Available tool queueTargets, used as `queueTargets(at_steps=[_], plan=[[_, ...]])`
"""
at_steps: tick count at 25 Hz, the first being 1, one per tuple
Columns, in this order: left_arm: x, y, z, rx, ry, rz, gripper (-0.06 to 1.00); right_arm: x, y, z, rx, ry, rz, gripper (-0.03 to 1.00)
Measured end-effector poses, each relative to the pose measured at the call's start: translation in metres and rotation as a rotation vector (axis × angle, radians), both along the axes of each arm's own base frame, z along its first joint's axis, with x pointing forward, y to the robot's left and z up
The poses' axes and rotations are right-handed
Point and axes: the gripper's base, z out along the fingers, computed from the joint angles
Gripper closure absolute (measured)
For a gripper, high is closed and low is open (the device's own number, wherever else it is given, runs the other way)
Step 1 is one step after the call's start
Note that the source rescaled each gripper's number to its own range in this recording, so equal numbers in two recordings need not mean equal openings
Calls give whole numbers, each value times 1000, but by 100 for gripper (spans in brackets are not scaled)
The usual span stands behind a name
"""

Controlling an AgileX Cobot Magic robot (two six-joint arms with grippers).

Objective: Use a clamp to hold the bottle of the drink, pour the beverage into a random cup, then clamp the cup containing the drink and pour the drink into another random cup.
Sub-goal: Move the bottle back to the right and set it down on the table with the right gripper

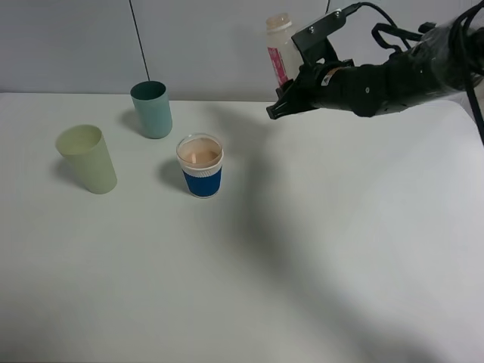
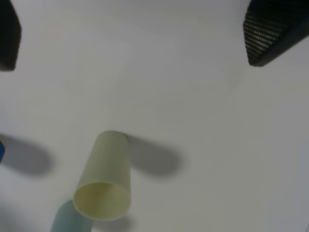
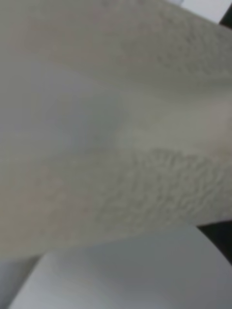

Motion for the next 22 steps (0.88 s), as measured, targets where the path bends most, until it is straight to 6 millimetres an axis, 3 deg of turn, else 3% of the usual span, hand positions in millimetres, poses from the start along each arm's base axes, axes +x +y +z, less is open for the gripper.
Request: queueTargets(at_steps=[13,22], plan=[[0,0,0,0,0,0,17,-34,-5,-33,148,31,67,95],[0,0,0,0,0,0,17,-61,-45,-58,196,0,6,95]])
